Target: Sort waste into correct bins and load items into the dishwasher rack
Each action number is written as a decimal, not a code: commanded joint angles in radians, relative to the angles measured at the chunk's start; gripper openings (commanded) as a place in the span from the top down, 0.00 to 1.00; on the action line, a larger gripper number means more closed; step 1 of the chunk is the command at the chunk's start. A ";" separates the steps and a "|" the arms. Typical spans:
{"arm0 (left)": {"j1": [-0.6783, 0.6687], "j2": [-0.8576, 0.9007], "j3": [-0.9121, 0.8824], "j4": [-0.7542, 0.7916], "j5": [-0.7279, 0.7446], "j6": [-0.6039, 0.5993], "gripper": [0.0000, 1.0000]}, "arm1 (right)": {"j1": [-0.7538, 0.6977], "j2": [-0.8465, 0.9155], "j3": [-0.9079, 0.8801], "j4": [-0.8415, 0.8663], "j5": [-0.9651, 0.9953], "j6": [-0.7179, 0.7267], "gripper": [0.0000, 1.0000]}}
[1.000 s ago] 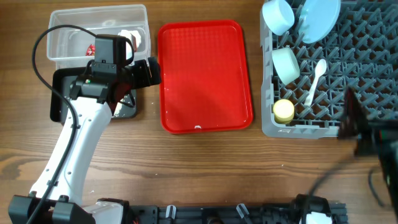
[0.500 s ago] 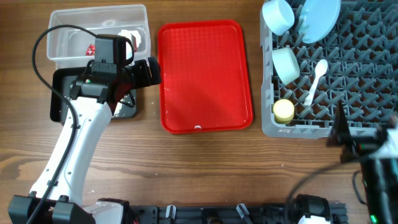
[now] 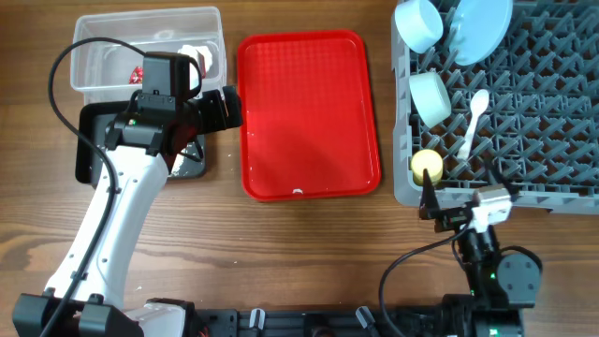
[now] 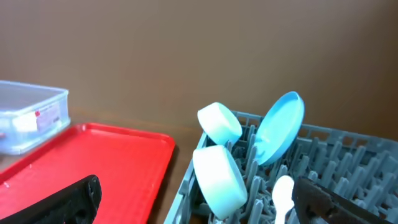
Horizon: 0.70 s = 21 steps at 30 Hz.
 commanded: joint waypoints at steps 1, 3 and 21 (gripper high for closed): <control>-0.002 0.008 0.005 0.003 -0.010 0.012 0.00 | 0.012 -0.042 -0.058 0.014 0.021 -0.014 0.00; -0.002 0.008 0.005 0.003 -0.010 0.012 0.00 | 0.012 -0.053 -0.086 0.036 0.026 0.008 0.00; -0.002 0.008 0.005 0.003 -0.010 0.012 0.00 | 0.012 -0.062 -0.142 0.029 0.026 0.036 0.00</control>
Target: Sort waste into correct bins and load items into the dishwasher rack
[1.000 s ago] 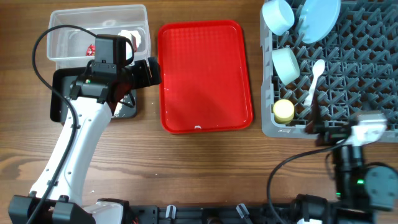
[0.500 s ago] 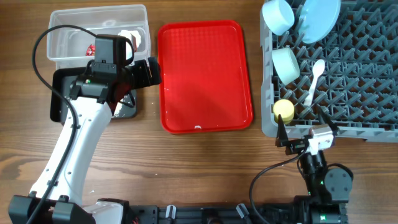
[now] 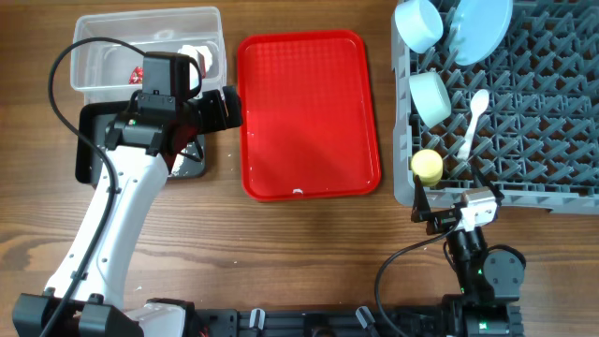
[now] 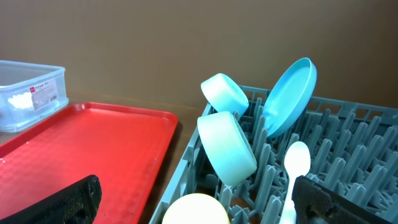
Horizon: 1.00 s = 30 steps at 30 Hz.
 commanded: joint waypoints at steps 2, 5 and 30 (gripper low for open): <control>-0.002 0.008 0.005 0.003 -0.010 0.012 0.00 | 0.007 -0.001 -0.002 0.002 0.018 0.014 0.00; -0.002 0.008 0.005 0.003 -0.010 0.012 0.00 | 0.007 -0.001 -0.002 0.002 0.018 0.014 0.00; 0.193 -1.043 -1.040 0.744 -0.077 0.034 0.00 | 0.007 -0.001 -0.002 0.002 0.018 0.014 0.00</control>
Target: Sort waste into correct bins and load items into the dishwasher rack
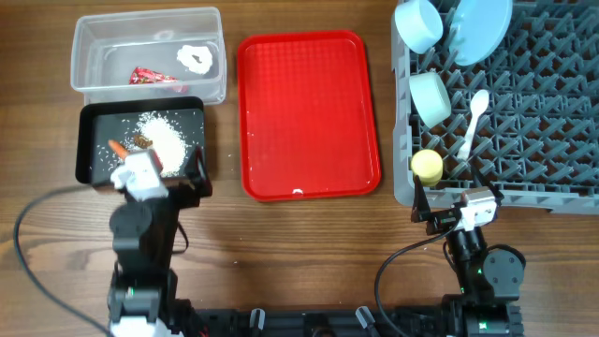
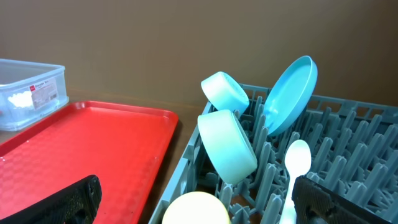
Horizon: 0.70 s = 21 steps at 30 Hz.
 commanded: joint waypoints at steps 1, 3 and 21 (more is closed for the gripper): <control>0.037 -0.180 -0.094 0.007 0.008 -0.013 0.00 | 0.007 -0.004 -0.002 0.005 0.018 0.014 0.00; 0.045 -0.255 -0.128 0.001 0.008 -0.013 0.00 | 0.007 -0.004 -0.002 0.005 0.018 0.014 0.00; 0.040 -0.540 -0.238 -0.140 0.027 -0.013 0.00 | 0.007 -0.004 -0.002 0.005 0.018 0.014 0.00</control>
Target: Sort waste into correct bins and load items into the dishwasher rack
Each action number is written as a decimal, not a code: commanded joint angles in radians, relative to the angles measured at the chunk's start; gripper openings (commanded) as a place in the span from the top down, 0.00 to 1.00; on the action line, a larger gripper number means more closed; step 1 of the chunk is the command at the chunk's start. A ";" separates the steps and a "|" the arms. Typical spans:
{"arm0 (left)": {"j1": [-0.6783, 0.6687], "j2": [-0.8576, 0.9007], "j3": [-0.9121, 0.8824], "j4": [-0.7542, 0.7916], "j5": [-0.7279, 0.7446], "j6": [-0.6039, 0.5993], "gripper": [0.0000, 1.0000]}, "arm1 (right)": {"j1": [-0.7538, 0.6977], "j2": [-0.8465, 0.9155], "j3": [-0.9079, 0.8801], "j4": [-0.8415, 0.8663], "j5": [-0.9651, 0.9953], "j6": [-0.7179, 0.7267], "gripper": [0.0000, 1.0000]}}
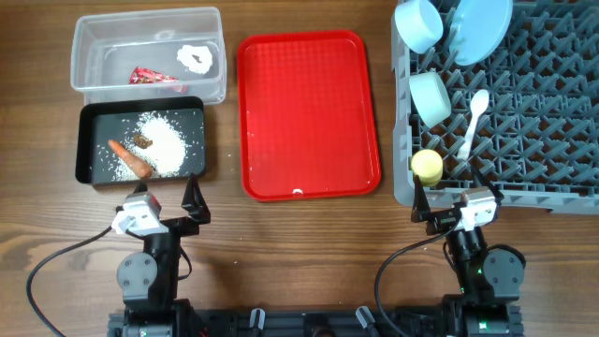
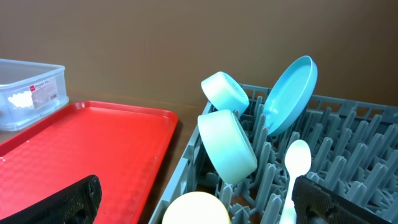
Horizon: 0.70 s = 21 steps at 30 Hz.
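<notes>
The grey dishwasher rack (image 1: 543, 103) at the right holds two pale blue cups (image 1: 430, 96) (image 1: 418, 24), a blue plate (image 1: 482, 26), a white spoon (image 1: 473, 117) and a yellow cup (image 1: 427, 166). The clear bin (image 1: 94, 56) holds a red wrapper (image 1: 154, 77) and a white scrap (image 1: 197, 58). The black bin (image 1: 84, 140) holds rice and a carrot (image 1: 129, 159). My left gripper (image 1: 167, 198) stands open and empty in front of the black bin. My right gripper (image 1: 452, 204) is open and empty just before the rack's front edge, with the yellow cup (image 2: 196, 208) between its fingers' line of sight.
The red tray (image 1: 309, 112) lies bare between the bins and the rack; it also shows at the left of the right wrist view as the red tray (image 2: 87, 149). Both arm bases sit at the table's front edge.
My left gripper has drawn back from the black bin's front rim to the table's front edge, uncovering the carrot fully. The right gripper has not moved.
First my left arm reached over the black and clear bins while my right gripper stood at the rack's front by the yellow cup. The right gripper then sat slightly further back. Later the left arm was withdrawn to the black bin's front, and now both rest at the front edge.
</notes>
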 commanded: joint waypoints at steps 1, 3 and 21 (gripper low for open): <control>0.003 -0.013 -0.006 0.000 0.022 -0.010 0.00 | 0.007 -0.004 -0.002 0.005 0.018 0.014 0.00; 0.024 -0.013 -0.006 0.000 0.022 -0.009 0.00 | 0.007 -0.004 -0.002 0.005 0.018 0.015 0.00; 0.028 -0.009 -0.006 0.000 0.022 -0.009 0.00 | 0.007 -0.004 -0.002 0.005 0.018 0.014 0.00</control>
